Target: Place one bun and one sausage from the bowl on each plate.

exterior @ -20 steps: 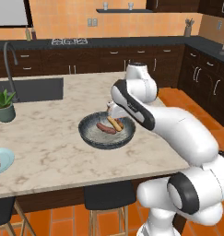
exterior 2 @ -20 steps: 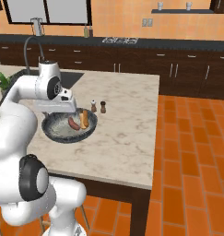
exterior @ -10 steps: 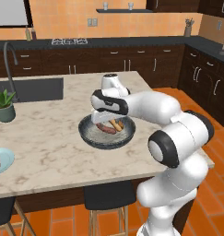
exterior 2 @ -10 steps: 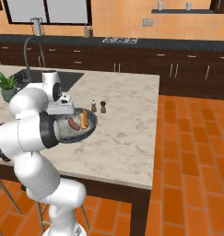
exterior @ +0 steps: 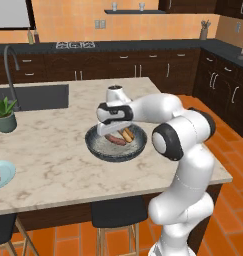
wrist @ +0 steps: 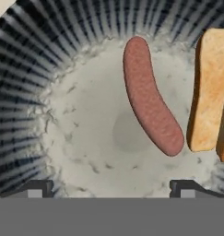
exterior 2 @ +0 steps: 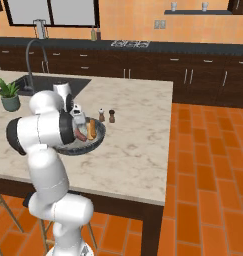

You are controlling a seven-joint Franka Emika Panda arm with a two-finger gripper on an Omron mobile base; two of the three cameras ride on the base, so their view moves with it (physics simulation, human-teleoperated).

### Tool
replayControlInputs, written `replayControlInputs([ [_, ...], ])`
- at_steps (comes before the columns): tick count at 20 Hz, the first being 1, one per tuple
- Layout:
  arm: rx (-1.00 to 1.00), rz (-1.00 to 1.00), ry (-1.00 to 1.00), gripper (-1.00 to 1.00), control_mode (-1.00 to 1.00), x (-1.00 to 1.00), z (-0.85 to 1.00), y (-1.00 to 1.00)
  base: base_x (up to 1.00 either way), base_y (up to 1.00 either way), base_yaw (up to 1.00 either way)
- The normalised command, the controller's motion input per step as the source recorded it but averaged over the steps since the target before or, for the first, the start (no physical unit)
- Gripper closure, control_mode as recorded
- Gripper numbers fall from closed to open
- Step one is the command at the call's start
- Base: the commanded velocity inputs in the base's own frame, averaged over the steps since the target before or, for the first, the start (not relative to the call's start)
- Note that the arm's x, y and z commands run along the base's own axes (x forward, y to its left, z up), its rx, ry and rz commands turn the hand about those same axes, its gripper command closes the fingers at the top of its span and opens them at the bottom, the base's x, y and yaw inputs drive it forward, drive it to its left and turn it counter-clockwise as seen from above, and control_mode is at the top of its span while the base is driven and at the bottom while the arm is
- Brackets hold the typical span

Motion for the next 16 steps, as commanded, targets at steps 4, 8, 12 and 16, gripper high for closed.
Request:
replayControlInputs([
  [4,0.0,0.13,0.0,-1.0,-1.0,0.41,-0.25,0.05,0.0,0.0,0.0],
  [8,0.0,0.09,0.0,-1.0,-1.0,0.24,-0.14,0.0,0.0,0.0,0.0],
  [12,0.0,0.05,0.01,-1.0,-1.0,0.19,-0.19,0.0,0.0,0.0,0.0],
  [16,0.0,0.06,0.0,-1.0,-1.0,0.47,-0.38,0.0,0.0,0.0,0.0],
])
